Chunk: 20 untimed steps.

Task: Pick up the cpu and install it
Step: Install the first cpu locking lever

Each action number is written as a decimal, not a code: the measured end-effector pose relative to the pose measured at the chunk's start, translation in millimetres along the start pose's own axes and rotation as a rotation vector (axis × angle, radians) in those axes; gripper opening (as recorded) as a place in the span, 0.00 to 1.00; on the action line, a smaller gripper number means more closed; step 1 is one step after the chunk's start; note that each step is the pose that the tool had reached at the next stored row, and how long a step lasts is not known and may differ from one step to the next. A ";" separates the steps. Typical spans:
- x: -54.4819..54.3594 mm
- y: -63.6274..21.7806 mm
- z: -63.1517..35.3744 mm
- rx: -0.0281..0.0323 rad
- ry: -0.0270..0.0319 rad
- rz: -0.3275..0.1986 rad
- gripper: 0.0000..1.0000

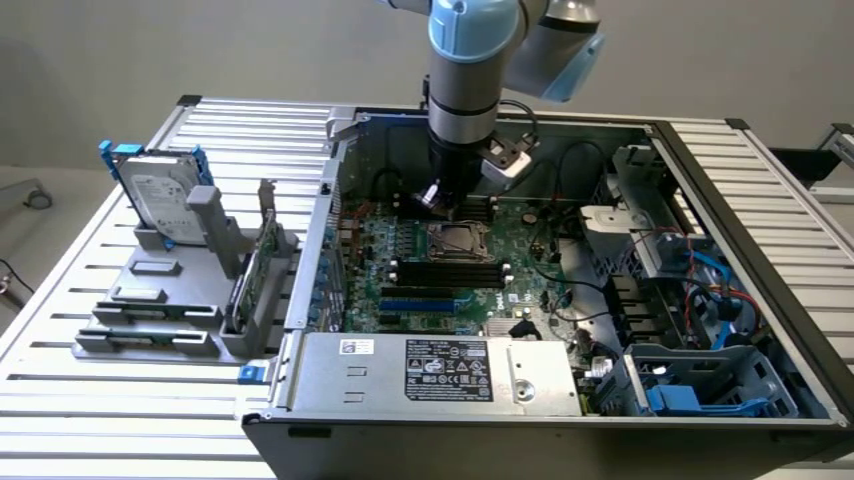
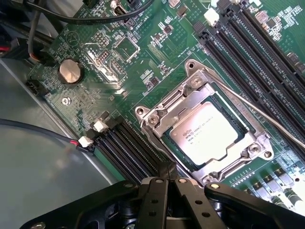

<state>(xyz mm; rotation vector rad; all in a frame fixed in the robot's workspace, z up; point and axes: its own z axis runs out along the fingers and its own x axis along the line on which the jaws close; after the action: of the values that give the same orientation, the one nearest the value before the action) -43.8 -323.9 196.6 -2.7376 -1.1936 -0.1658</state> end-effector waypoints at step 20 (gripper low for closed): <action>6.8 7.6 1.3 -0.0001 -0.0003 0.000 0.11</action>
<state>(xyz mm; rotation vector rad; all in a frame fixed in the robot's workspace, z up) -33.6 -323.9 195.8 -2.7378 -1.1937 -0.1655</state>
